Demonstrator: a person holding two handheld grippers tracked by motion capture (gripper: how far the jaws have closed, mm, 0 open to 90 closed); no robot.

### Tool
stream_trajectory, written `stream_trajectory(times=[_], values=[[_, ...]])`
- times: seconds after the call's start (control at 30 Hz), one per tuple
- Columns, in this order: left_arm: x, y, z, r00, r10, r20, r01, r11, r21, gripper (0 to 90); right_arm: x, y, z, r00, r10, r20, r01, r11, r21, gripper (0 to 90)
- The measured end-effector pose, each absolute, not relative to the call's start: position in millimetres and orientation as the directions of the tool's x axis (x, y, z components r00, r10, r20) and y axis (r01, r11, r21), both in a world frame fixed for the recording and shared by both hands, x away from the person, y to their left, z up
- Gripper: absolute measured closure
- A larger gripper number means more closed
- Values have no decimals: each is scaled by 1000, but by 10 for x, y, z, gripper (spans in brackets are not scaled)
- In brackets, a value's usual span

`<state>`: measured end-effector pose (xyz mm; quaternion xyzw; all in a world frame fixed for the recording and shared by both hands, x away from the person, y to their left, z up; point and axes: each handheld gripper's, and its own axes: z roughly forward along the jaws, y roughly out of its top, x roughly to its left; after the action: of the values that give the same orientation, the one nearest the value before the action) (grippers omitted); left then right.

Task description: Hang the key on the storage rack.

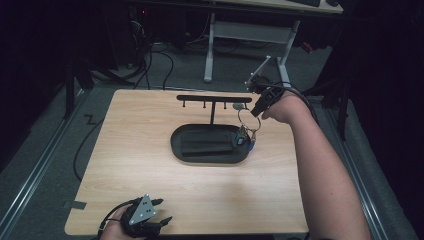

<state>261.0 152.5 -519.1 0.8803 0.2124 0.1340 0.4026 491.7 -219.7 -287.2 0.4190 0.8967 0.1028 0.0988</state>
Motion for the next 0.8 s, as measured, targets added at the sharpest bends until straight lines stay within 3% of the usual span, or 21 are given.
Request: stream_trajectory(times=[0.6, 0.8], values=[[2614, 1522, -5203, 879, 473, 61, 267, -594, 759, 373, 5280, -2257, -3114, -586, 804, -101, 748, 585, 313, 872], [2616, 1530, -5206, 873, 485, 59, 273, -585, 764, 372, 5136, -2303, -3087, -546, 829, -121, 730, 542, 417, 711]])
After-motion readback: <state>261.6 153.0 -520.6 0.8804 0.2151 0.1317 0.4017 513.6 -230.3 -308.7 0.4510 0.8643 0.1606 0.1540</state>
